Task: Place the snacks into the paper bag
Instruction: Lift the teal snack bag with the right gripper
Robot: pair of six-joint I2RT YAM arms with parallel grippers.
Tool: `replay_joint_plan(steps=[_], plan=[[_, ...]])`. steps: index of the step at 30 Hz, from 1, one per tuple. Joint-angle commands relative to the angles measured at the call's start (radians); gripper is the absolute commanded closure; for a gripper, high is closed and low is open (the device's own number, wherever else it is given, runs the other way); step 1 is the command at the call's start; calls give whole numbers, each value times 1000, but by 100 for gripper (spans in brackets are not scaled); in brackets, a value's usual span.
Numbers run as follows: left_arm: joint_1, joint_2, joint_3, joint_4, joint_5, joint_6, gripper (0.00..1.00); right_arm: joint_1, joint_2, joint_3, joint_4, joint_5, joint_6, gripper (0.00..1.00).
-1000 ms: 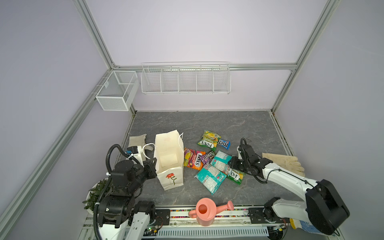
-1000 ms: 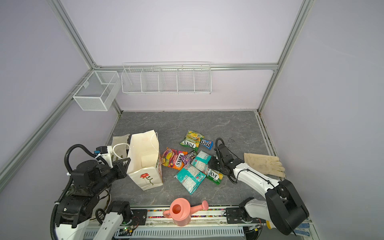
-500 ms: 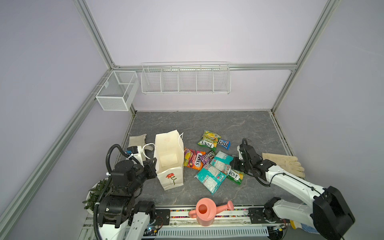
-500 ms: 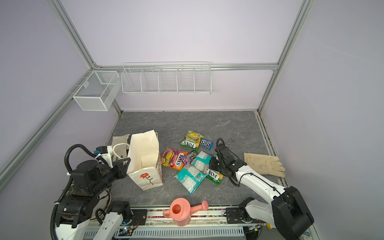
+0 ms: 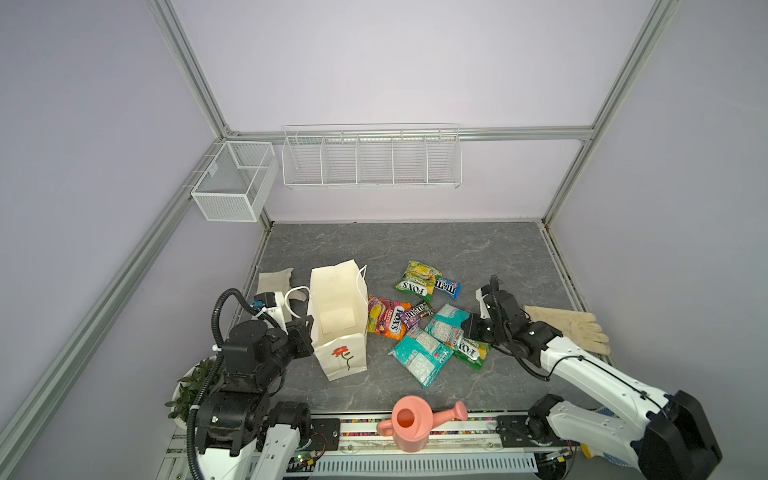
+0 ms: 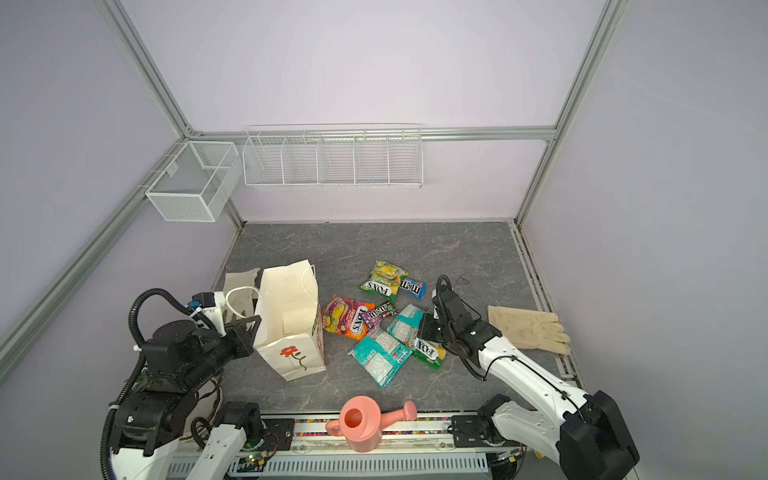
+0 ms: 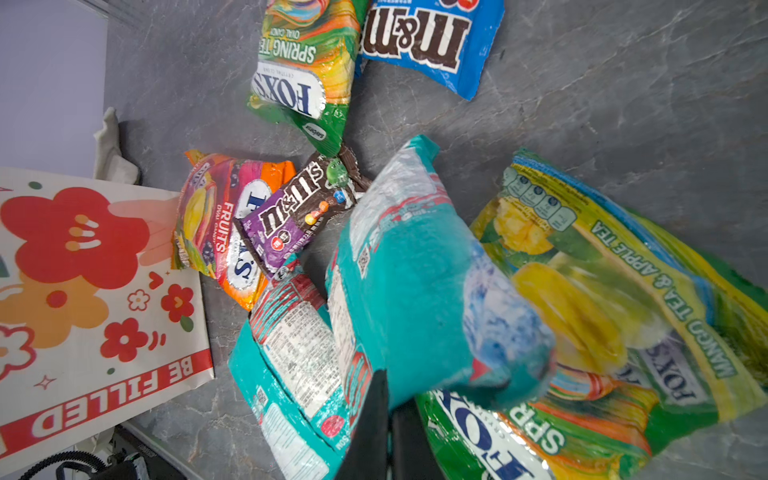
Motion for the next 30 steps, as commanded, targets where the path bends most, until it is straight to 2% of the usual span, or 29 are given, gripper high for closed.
replay_joint_plan(steps=[1, 16, 30], plan=[[4, -11, -9, 5, 1, 17, 100, 13, -48, 49, -16, 20, -18, 94], [4, -11, -10, 6, -5, 14, 100, 35, -190, 159, -72, 4, -74, 94], [4, -11, -11, 6, -9, 14, 100, 82, -155, 303, -69, -62, -163, 94]])
